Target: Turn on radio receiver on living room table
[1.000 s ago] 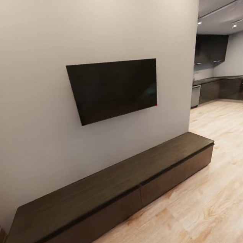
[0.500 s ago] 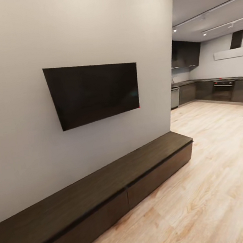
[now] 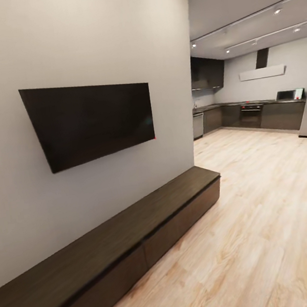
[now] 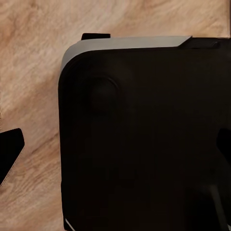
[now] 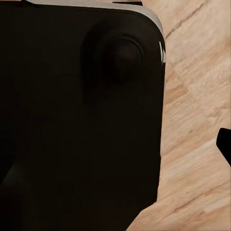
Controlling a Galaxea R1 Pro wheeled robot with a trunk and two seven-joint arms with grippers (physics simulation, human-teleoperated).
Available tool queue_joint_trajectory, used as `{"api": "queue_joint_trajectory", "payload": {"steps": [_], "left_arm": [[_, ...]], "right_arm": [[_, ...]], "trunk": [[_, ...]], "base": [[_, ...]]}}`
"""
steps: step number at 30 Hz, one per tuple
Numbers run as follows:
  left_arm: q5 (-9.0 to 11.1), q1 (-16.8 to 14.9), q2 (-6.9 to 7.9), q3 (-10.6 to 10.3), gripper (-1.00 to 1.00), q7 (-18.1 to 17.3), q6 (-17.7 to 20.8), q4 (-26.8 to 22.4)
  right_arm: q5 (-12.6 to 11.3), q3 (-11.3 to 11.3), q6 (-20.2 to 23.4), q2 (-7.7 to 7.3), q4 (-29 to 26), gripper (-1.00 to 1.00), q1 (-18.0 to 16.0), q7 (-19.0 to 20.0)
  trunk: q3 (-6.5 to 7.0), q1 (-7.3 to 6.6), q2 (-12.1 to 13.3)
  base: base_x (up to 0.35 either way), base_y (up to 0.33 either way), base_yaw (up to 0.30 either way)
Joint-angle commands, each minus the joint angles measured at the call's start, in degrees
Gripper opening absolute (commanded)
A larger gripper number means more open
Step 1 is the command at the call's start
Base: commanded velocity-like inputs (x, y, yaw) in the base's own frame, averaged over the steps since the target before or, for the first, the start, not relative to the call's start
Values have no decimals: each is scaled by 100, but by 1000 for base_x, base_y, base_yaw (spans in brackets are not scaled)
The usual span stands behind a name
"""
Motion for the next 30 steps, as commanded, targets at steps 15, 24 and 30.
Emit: {"api": "queue_joint_trajectory", "payload": {"steps": [15,24,30], "left_arm": [[0,0,7,0,100,2,0,0],[0,0,7,0,100,1,1,-2],[0,1,1,0,100,0,1,-5]], "right_arm": [[-5,-1,0,0,0,100,0,0],[-3,-1,0,0,0,100,0,0],[0,-1,0,0,0,100,0,0]], "trunk": [[0,0,0],[0,0,0],[0,0,0]], "base": [[0,0,-281],[0,0,-281],[0,0,-281]]}}
